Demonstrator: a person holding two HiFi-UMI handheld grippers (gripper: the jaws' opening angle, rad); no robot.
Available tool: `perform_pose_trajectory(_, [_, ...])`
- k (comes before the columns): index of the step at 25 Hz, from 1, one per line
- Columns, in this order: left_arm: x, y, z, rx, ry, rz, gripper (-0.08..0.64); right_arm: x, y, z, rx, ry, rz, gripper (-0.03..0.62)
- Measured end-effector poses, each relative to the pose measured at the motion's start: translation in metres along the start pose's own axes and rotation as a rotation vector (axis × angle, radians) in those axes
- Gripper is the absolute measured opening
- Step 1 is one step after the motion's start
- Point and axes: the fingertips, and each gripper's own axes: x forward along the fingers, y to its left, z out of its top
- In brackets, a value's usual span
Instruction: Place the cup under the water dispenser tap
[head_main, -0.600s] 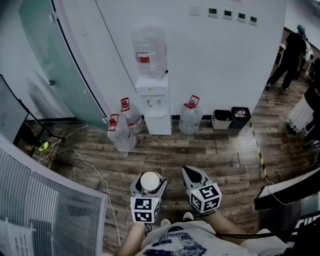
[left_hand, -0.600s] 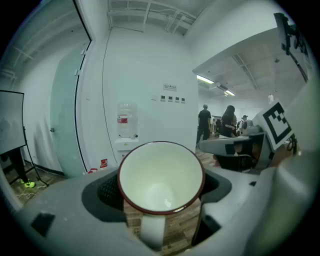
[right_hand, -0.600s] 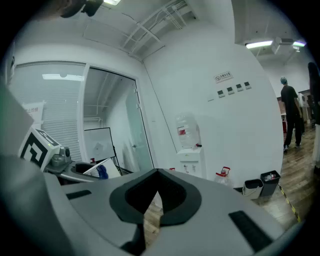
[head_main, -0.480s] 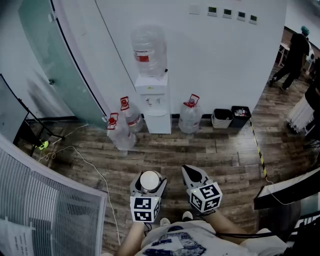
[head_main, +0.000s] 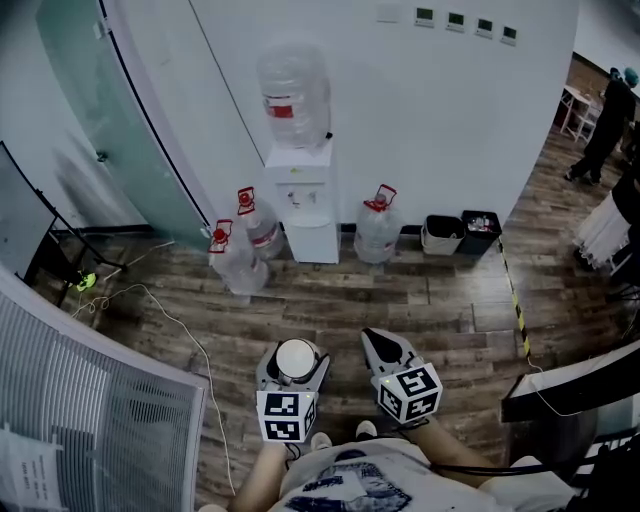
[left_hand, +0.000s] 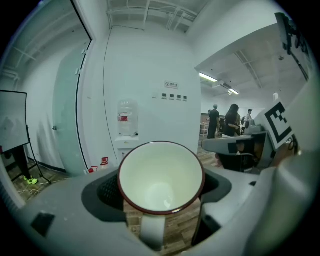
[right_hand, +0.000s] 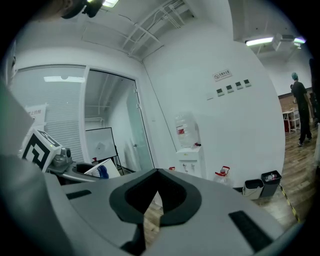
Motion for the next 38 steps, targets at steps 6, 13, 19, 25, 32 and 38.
perform_pose_trajectory(6, [0.010, -0.013, 0.004, -0.006, -0.006, 0.009, 0.446, -0.005, -0.016, 0.000, 0.002, 0.004, 0.008, 0.018])
perform_pose_trajectory(13, [0.017, -0.016, 0.002, -0.018, -0.008, 0.030, 0.446, -0.006, -0.030, -0.004, 0.006, 0.008, 0.014, 0.018])
perform_pose_trajectory(19, [0.026, -0.005, 0.003, -0.031, -0.003, 0.046, 0.446, 0.006, -0.036, -0.004, 0.006, 0.016, 0.023, 0.018])
perform_pose_trajectory(25, [0.052, 0.012, 0.013, -0.032, 0.002, 0.044, 0.446, 0.034, -0.047, 0.001, 0.010, 0.030, 0.022, 0.018])
perform_pose_trajectory(32, [0.106, 0.050, 0.030, -0.027, 0.011, 0.017, 0.446, 0.091, -0.069, 0.009, 0.014, 0.045, -0.001, 0.018])
perform_pose_trajectory(38, [0.161, 0.093, 0.055, -0.030, 0.015, -0.008, 0.446, 0.157, -0.089, 0.024, 0.019, 0.059, -0.023, 0.018])
